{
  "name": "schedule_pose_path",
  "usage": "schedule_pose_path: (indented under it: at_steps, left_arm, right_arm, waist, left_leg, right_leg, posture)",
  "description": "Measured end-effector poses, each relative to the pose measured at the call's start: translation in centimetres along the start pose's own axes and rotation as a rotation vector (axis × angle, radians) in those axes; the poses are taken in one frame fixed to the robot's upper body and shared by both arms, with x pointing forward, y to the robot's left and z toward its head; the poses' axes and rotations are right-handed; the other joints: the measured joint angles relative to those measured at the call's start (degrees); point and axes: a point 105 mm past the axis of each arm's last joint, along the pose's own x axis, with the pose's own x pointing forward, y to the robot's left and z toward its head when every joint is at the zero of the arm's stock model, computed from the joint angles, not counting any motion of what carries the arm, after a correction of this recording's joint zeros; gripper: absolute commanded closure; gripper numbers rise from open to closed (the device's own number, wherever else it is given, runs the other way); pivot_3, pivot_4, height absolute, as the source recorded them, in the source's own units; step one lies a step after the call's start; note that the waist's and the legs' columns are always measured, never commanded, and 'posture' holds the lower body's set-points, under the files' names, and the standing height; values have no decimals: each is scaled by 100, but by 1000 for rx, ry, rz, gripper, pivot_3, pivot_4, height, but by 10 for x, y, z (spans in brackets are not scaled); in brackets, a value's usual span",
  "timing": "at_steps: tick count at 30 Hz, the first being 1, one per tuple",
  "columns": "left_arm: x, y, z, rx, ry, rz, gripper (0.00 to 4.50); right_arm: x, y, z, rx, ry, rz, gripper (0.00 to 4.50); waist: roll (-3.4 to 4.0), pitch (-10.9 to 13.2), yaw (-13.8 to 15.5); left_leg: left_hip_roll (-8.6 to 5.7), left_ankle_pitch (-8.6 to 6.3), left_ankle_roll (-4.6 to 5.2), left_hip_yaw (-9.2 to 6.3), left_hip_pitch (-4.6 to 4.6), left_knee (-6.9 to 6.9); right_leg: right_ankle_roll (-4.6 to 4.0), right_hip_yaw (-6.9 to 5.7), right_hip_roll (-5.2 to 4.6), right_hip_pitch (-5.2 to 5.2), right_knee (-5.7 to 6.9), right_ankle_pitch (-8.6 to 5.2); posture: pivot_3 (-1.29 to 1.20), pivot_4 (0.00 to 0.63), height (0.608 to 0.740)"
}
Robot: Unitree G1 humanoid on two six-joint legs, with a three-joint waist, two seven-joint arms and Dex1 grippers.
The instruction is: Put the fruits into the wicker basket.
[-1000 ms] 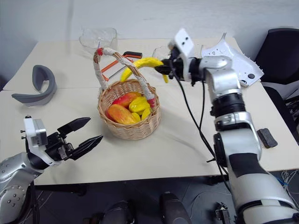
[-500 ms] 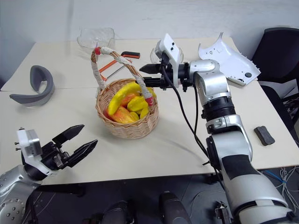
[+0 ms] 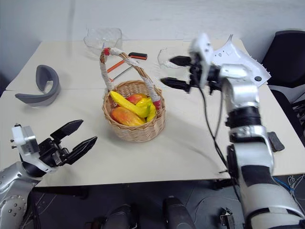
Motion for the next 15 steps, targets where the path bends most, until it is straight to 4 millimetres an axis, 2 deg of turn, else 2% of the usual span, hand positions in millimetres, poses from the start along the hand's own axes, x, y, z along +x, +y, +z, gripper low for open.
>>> schedule_pose_path:
  at_steps: [2, 4, 5, 8, 9, 11, 13, 14, 15]
  left_arm:
    - [-1, -1, -1, -5, 35, -26, 0]
    - [0, -1, 0, -1, 50, -42, 0]
    - [1, -1, 2, 1, 54, -49, 0]
    - [9, -1, 7, 15, 47, -78, 0]
    - [10, -1, 8, 19, 46, -83, 0]
    - [14, -1, 11, 24, 43, -88, 0]
    - [15, -1, 11, 22, 51, -94, 0]
    - [15, -2, 10, 21, 57, -99, 0]
    - [15, -3, 11, 26, 62, -105, 0]
  right_arm:
    - [-22, 14, -17, 74, 32, 16, 60]
    - [-27, 35, -21, 153, 25, 66, 60]
    - [-22, 50, -16, 191, -13, 104, 60]
    - [8, 89, 14, 213, -137, 211, 60]
    - [16, 96, 17, 198, -147, 221, 60]
    - [37, 105, 12, 185, -149, 193, 60]
    - [53, 105, 6, 222, -152, 138, 60]
    - [59, 104, 6, 234, -156, 114, 427]
    - [65, 105, 6, 236, -154, 105, 611]
  waist:
    - [1, 1, 15]
    - [5, 2, -32]
    - [6, 2, -75]
    - [5, 2, -192]
    - [3, 1, -203]
    - [-5, -3, -207]
    - [-5, -3, -204]
    - [-5, -3, -205]
    - [-5, -3, -201]
  left_leg:
    - [2, -2, -2, 2, -1, -8]
    - [7, -5, -9, 2, 3, -8]
    - [10, -3, -14, -1, 6, -8]
    - [13, -2, -31, -10, 30, -1]
    - [13, -2, -32, -15, 35, 0]
    - [12, 6, -17, -18, 35, 1]
    - [5, 20, -3, -11, 28, 2]
    - [5, 24, -4, -8, 28, 4]
    - [5, 27, -7, -8, 28, 4]
  right_leg:
    - [4, 1, 1, -3, -7, -3]
    - [4, 13, 11, -5, -3, -4]
    - [5, 15, 16, -6, 4, -4]
    - [4, 37, 35, -3, 46, -4]
    - [1, 36, 38, 0, 48, -2]
    - [-7, 35, 40, 1, 47, 7]
    - [-2, 40, 35, -6, 46, 21]
    - [-3, 41, 34, -6, 46, 26]
    - [-4, 40, 33, -6, 45, 29]
  posture:
    - [0, 150, 740]
    - [0, 150, 740]
    - [0, 150, 740]
    - [0, 150, 740]
    - [0, 150, 740]
    - [0, 150, 740]
    - [0, 150, 740]
    - [0, 150, 740]
    - [0, 150, 740]
